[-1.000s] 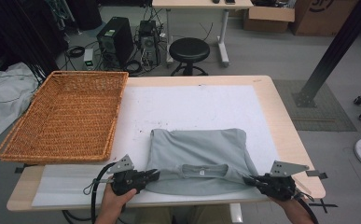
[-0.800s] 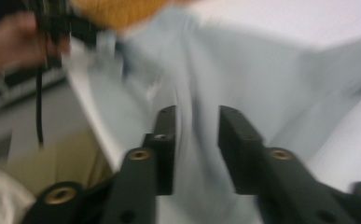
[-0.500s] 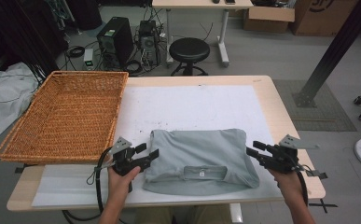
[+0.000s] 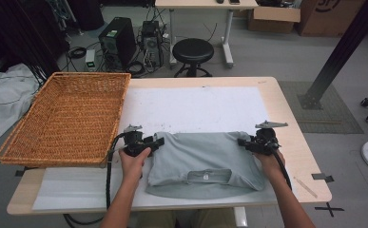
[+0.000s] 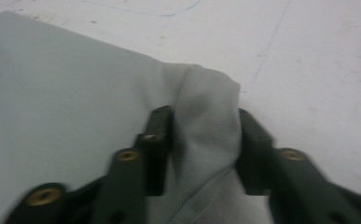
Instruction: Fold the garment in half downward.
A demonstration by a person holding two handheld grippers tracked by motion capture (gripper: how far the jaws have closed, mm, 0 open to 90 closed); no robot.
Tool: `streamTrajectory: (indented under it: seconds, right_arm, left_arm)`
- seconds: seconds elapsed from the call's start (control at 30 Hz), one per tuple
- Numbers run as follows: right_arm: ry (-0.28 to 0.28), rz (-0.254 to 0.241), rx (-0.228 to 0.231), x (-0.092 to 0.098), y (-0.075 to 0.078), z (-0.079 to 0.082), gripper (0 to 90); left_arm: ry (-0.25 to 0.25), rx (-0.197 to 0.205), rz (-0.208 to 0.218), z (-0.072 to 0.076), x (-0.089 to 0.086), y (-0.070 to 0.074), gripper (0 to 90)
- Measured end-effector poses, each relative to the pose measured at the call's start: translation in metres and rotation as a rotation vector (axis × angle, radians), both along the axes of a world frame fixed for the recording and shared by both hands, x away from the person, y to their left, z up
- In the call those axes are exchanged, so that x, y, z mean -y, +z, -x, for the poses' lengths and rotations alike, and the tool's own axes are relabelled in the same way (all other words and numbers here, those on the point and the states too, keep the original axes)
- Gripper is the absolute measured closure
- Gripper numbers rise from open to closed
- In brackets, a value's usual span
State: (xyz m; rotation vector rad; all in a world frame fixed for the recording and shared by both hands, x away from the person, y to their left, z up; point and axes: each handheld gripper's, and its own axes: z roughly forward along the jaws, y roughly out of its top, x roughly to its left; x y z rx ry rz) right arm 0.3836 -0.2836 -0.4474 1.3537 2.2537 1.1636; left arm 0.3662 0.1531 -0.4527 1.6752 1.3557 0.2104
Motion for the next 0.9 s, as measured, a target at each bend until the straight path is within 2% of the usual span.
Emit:
streamTrajectory:
  seconds: [0.03,0.07,0.13,0.23,0.33,0.43,0.57,0.6,0.7,0.77,0.8,0.83,0.9]
  right_arm:
    - [0.014,0.007,0.006,-0.001,0.001,0.0,77.3]
    - [0.024,0.009,0.011,-0.002,0.002,0.0,79.7]
    - [0.023,0.013,0.037,-0.004,0.005,0.0,80.6]
    - [-0.005,-0.018,0.064,-0.006,0.009,-0.004,80.8]
    - [-0.017,-0.013,0.072,-0.013,0.009,-0.01,80.7]
    - [-0.033,-0.028,0.081,-0.02,0.009,-0.02,80.6]
    - [-0.043,-0.038,0.08,-0.031,0.008,-0.035,80.6]
    - [-0.05,-0.048,0.07,-0.032,0.007,-0.039,80.5]
    - [-0.058,-0.044,0.05,-0.037,0.002,-0.047,77.6]
    - [-0.071,-0.061,0.047,-0.035,0.001,-0.046,65.0]
    - [-0.081,-0.071,0.051,-0.034,0.003,-0.044,59.0]
    - [-0.087,-0.083,0.059,-0.031,0.007,-0.04,57.3]
    - [-0.094,-0.076,0.09,-0.026,0.015,-0.029,53.6]
  left_arm:
    - [-0.008,-0.002,-0.015,-0.001,0.001,0.0,60.1]
    - [-0.003,-0.002,-0.028,-0.003,0.002,0.001,68.9]
    - [0.024,0.002,-0.047,-0.006,0.0,0.002,75.6]
    - [0.064,0.008,-0.061,-0.011,-0.004,0.005,77.1]
    - [0.092,0.015,-0.06,-0.017,-0.009,0.007,77.0]
    - [0.11,0.016,-0.089,-0.023,-0.015,0.007,76.7]
    - [0.127,0.042,-0.117,-0.033,-0.02,0.013,75.6]
    - [0.131,0.046,-0.133,-0.035,-0.02,0.015,74.9]
    - [0.125,0.034,-0.121,-0.038,-0.02,0.014,71.3]
    - [0.121,0.017,-0.11,-0.037,-0.021,0.014,61.2]
    - [0.128,0.024,-0.107,-0.034,-0.022,0.016,53.9]
    - [0.13,0.033,-0.105,-0.031,-0.023,0.019,46.6]
    - [0.124,0.062,-0.08,-0.019,-0.022,0.028,38.3]
